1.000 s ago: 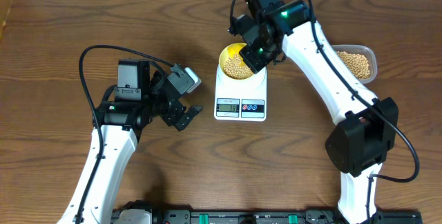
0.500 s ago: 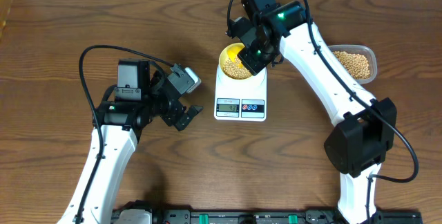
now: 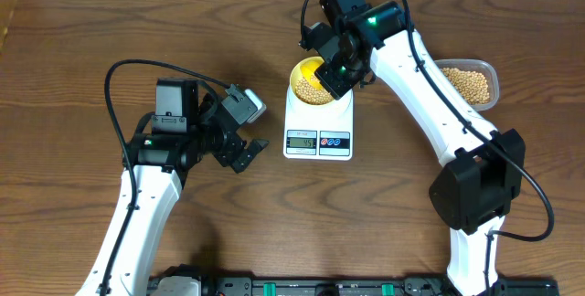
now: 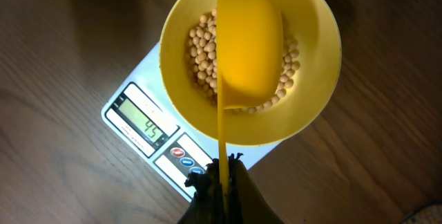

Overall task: Scoop item into bowl and weigh 50g on scale
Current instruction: 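Tilt the scoop with the right gripper to pour soybeans into bowl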

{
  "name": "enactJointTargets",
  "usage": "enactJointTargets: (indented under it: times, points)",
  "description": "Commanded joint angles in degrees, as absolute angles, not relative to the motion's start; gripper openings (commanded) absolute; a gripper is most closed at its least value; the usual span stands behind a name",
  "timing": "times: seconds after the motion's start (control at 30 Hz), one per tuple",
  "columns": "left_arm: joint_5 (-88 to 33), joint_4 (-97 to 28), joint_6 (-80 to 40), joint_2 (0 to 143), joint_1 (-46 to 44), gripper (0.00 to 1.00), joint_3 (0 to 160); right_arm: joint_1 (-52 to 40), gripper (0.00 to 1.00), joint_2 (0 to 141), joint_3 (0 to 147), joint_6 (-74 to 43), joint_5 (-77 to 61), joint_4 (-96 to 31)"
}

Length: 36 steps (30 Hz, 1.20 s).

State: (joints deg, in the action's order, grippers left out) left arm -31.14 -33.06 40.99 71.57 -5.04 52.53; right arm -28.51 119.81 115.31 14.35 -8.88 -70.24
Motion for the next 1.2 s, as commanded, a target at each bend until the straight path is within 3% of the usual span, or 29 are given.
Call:
enactJointTargets:
  times: [0.0,1.17]
  points:
    - [-30.81,-33.21,41.98,71.92,-4.89,0.98,52.66,-28.51,0.01,118.50,115.44,15.97,-7.03,-70.30]
    - [-30.81,-33.21,41.98,71.92,-4.89,0.98,52.66,-27.55,0.01,118.50,115.46,16.78,-10.02,-70.30]
